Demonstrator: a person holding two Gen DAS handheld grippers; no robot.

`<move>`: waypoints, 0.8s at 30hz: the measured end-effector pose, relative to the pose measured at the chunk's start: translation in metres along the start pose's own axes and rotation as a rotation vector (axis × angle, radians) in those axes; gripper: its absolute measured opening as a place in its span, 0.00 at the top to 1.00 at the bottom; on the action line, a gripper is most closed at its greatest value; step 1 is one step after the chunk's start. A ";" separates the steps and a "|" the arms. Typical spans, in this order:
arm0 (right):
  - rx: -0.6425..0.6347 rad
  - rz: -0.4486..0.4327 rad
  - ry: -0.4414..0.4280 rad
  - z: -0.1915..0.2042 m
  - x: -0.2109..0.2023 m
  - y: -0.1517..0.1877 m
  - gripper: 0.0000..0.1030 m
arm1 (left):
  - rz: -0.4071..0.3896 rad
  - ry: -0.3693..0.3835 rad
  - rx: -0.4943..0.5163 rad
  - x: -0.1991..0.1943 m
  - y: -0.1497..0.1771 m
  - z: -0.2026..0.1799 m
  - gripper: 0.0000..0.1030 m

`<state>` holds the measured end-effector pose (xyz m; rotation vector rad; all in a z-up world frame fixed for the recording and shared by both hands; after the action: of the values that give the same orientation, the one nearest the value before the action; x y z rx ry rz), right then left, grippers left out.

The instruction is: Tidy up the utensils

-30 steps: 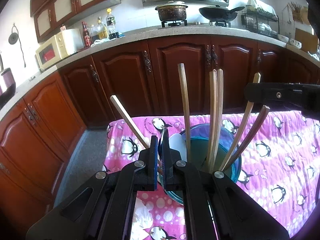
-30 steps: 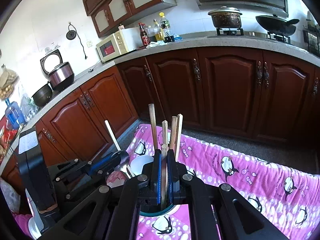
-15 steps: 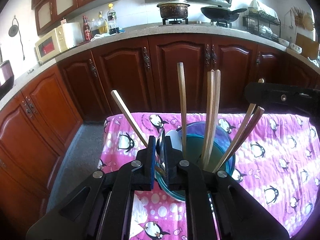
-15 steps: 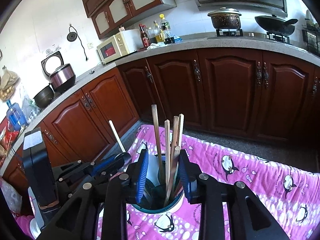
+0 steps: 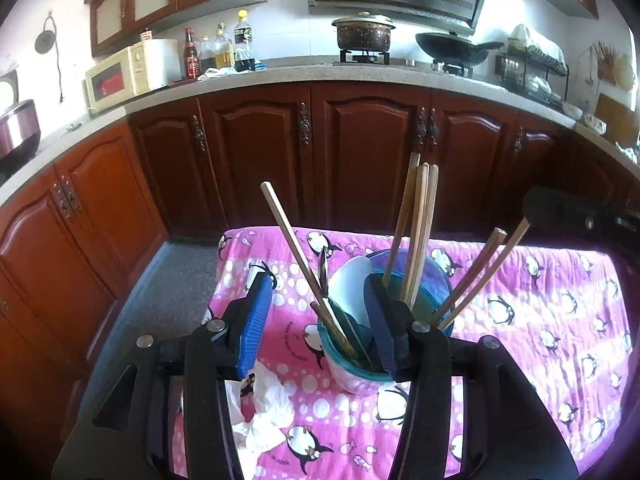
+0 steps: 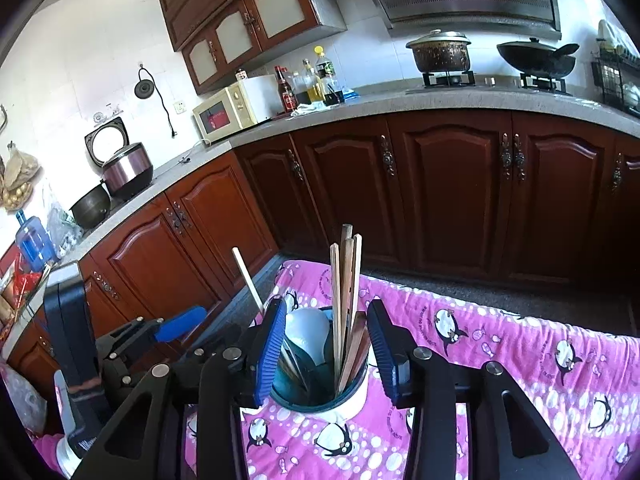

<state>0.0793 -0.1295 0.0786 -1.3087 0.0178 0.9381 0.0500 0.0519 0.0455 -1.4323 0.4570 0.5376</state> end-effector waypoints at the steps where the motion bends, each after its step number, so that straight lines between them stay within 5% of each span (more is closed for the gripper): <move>1: 0.000 0.000 0.003 0.001 -0.002 0.001 0.58 | -0.001 -0.001 -0.003 -0.002 0.000 0.001 0.54; 14: -0.002 0.003 0.084 0.020 -0.013 0.036 0.57 | 0.015 -0.030 -0.052 -0.034 0.016 0.003 0.54; 18: -0.020 -0.006 0.127 0.028 -0.014 0.042 0.43 | 0.009 -0.047 -0.054 -0.043 0.020 0.004 0.54; 24: -0.026 -0.004 0.141 0.035 -0.015 0.046 0.43 | -0.002 -0.077 -0.065 -0.052 0.022 0.006 0.54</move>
<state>0.0252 -0.1108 0.0599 -1.3963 0.1125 0.8439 -0.0055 0.0556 0.0594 -1.4689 0.3799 0.6084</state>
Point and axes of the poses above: each gripper's, at about its wrist camera, not at the fingertips, and x roughly the way its jaws point, z to its left, y to its underside, the point moved 2 cm from there along x, roughly the way its jaws point, and after that the axes turned 6 degrees about -y, right-handed, at the moved point
